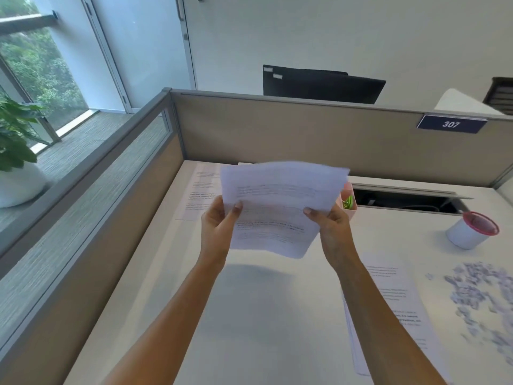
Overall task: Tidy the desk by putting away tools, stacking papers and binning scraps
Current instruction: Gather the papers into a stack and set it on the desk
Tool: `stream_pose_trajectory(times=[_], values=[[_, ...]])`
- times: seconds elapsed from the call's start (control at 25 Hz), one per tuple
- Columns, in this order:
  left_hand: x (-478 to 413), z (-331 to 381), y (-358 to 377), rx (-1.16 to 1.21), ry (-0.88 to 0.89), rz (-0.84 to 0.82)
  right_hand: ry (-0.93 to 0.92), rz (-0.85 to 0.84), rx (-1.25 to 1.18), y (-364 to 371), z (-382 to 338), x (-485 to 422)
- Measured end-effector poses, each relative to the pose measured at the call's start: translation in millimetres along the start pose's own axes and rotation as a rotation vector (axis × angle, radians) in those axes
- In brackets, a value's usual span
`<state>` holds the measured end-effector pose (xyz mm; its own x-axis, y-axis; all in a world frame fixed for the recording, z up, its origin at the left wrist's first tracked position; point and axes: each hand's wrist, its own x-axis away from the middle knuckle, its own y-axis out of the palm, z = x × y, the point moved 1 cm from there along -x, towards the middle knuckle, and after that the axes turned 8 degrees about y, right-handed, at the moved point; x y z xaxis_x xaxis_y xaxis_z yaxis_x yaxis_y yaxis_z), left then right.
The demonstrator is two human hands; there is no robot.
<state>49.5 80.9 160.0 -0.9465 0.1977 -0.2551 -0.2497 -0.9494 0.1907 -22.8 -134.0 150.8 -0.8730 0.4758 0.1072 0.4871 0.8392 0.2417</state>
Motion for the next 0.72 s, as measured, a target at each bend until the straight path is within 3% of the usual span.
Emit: stream_pose_trajectory(times=[0.28, 0.72], values=[[-4, -36, -4, -0.112, -0.033, -0.079, -0.033, -0.036, 0.111, -6, 4, -3], [8, -79, -17, -0.499, -0.132, -0.097, 0.174, 0.029, 0.285, -21, 65, -11]])
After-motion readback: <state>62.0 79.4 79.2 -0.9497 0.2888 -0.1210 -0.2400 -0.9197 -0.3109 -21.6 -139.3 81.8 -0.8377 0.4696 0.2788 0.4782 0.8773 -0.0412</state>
